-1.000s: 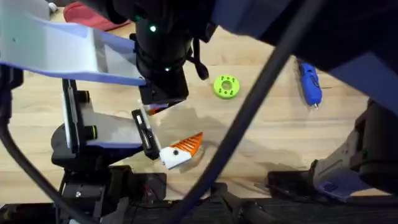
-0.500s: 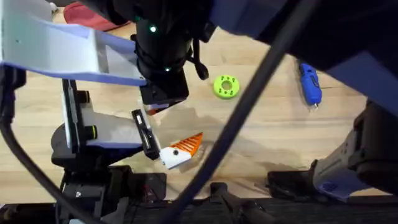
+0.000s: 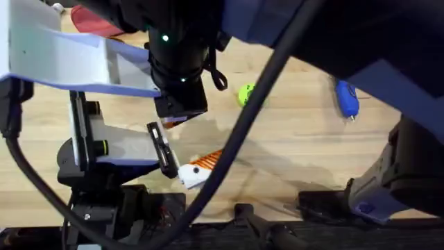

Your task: Pick up the gripper from the table and insert it into the empty holder that is missing its gripper. Then pick up a screw, insert it into the mounting hole, and use the screwdriver to tighten it. Finally, clean up the table by picking up the vegetable and placing it into the bucket.

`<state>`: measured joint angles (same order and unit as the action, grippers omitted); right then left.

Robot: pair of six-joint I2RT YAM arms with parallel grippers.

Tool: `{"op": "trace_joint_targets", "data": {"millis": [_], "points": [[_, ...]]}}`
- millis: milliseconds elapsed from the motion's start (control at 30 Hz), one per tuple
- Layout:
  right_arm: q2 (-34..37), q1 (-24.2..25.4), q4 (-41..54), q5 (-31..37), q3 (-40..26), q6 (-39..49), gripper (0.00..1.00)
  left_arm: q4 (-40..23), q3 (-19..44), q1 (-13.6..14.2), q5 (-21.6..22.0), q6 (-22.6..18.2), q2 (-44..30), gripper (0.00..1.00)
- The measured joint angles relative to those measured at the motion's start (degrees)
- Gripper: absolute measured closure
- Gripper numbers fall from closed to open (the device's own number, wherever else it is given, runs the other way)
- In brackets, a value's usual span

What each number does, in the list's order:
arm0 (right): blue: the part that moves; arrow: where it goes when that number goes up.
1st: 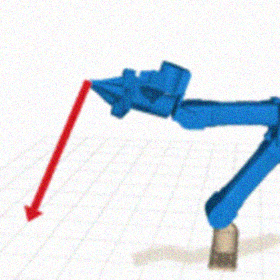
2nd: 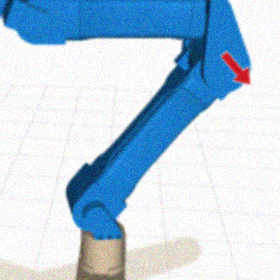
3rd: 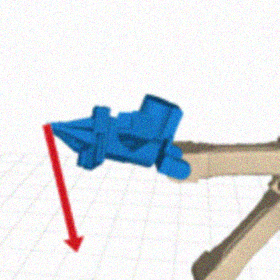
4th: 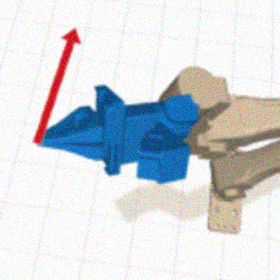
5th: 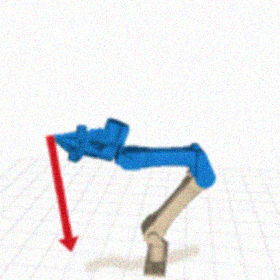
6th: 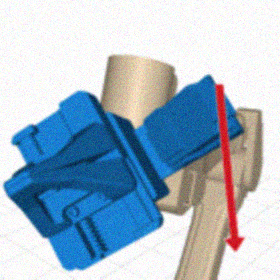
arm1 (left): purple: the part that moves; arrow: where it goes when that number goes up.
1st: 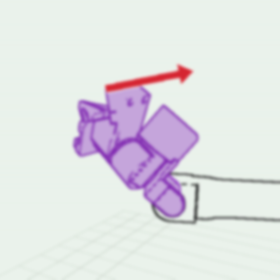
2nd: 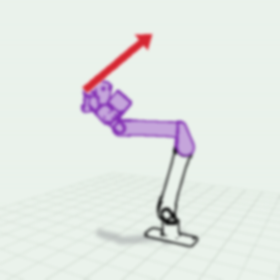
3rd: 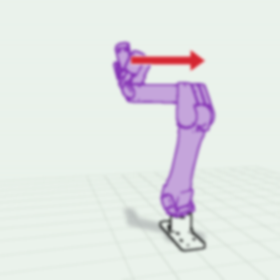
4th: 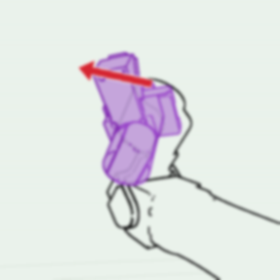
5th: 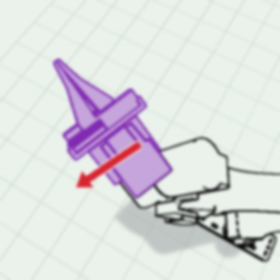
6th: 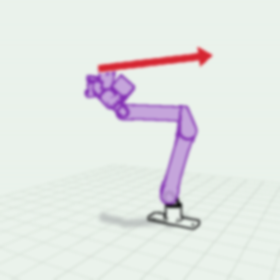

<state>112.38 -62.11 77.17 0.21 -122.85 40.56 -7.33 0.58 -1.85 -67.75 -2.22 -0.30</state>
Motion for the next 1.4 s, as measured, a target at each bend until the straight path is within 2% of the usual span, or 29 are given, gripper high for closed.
{"op": "trace_joint_targets", "data": {"millis": [1400], "points": [[1.27, 0.02, -1.21, -0.6, -0.11, -0.96, 0.996, 0.02, 0.0, 0.0, 0.22, 0.35, -0.02, 0.016]]}}
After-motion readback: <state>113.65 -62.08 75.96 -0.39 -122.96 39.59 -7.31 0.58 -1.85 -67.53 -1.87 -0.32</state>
